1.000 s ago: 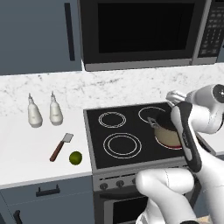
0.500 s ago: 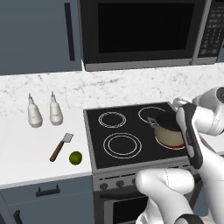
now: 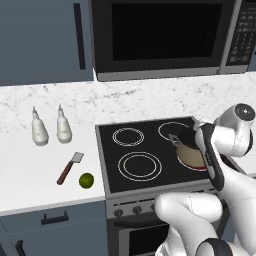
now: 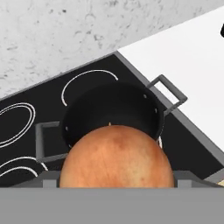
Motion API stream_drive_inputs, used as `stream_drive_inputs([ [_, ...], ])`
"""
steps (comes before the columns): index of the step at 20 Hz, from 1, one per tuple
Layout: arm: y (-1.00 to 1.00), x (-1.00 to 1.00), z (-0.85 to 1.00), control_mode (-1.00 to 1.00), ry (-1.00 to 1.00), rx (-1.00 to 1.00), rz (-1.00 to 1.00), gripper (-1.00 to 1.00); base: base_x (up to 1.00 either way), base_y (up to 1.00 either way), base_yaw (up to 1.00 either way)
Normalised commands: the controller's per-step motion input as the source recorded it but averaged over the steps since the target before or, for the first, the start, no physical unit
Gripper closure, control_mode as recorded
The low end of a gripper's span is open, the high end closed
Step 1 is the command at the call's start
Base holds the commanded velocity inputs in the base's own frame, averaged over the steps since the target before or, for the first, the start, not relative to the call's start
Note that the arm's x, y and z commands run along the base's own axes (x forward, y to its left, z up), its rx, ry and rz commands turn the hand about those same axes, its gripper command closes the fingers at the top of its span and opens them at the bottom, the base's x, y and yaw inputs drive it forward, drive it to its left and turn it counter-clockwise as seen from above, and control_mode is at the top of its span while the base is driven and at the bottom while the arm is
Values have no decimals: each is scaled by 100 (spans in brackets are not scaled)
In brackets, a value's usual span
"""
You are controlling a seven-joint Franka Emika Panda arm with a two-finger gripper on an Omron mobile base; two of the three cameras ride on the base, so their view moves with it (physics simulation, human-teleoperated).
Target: Put the lime and onion in the pot. Retrieve the spatula and lightly stir the vegetables in the pot.
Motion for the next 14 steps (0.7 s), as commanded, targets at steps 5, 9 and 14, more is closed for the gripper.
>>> stream_drive_inputs([
  [5, 0, 50, -54, -100, 0, 0, 1, 100, 0, 0, 0],
  [9, -3, 54, -34, -100, 2, 0, 3, 100, 0, 0, 0],
  [14, -12, 26, -13, -100, 3, 0, 0, 100, 0, 0, 0],
])
